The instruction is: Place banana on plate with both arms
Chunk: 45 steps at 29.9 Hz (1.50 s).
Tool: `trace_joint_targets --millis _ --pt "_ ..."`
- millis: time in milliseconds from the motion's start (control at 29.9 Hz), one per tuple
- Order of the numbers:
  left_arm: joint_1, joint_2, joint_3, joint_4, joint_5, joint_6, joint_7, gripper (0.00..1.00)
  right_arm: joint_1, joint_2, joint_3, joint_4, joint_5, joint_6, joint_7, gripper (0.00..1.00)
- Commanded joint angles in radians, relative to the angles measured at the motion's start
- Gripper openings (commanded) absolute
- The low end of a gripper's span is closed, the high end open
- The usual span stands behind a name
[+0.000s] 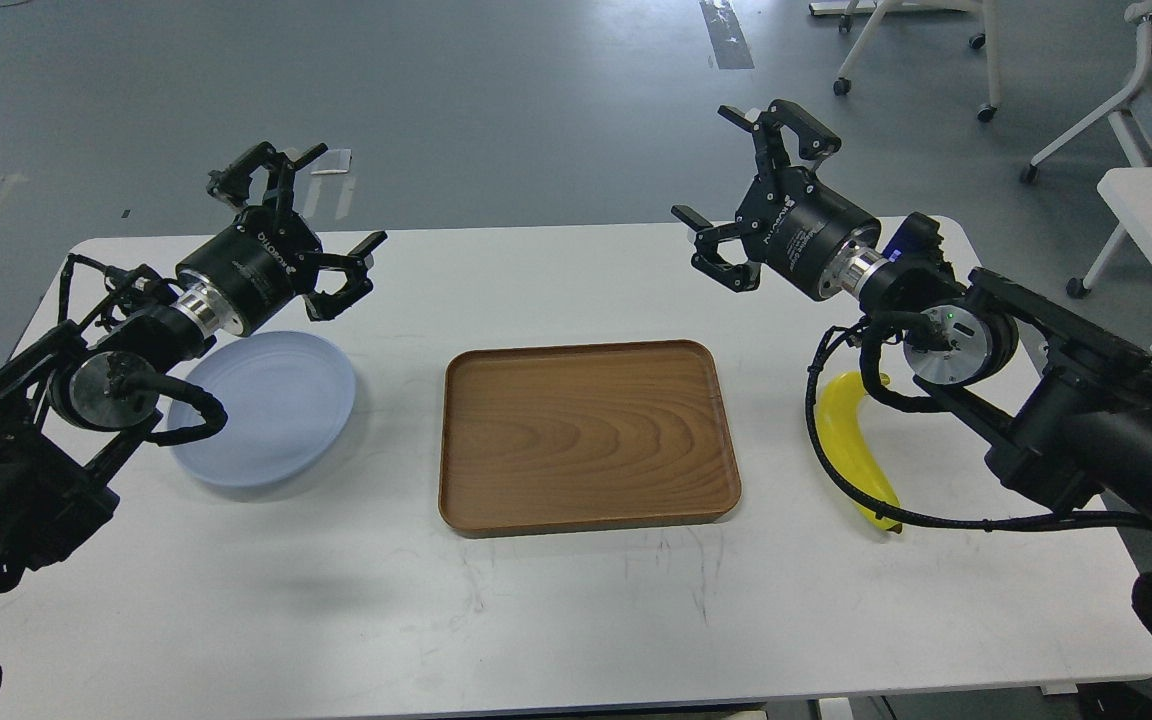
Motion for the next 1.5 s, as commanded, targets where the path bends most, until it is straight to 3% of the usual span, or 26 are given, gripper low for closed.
trace_joint_targets --millis 0,1470 --pt "0.002 -0.001 0.001 0.0 -0.001 0.0 -0.001 0.98 0.001 0.008 -0.002 -0.001 -0.002 0.0 0.0 1.0" --pt "0.002 0.005 0.0 -0.001 0.0 0.0 -0.001 0.98 0.006 0.033 -0.006 -0.008 -0.008 -0.002 0.003 1.0"
